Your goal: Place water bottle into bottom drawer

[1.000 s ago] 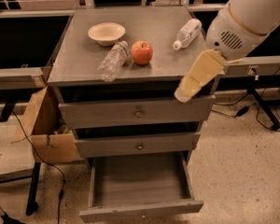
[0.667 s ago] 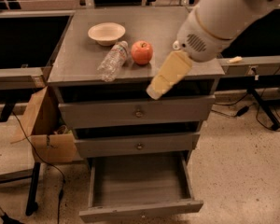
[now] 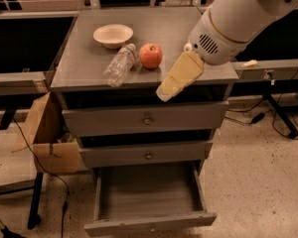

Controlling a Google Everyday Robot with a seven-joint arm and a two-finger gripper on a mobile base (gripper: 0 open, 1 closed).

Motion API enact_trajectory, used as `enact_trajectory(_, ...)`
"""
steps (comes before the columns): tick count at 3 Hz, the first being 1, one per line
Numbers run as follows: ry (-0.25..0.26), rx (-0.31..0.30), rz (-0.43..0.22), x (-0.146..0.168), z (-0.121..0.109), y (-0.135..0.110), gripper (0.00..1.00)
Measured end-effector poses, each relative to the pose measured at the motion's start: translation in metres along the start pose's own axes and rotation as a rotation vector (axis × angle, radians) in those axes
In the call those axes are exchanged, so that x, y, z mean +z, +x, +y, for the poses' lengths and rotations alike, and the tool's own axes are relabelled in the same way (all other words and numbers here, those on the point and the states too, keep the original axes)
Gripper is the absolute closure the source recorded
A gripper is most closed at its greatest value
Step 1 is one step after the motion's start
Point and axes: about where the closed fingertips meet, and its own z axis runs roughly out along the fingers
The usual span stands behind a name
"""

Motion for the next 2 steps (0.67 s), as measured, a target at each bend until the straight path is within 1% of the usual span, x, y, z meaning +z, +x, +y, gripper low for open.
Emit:
enact_trajectory(1, -0.006, 0.014, -0.009, -0.001, 0.0, 0.002, 0.0)
enact_trajectory(2, -0.029, 0.13, -0.051, 0.003, -0.009, -0.013, 0.0)
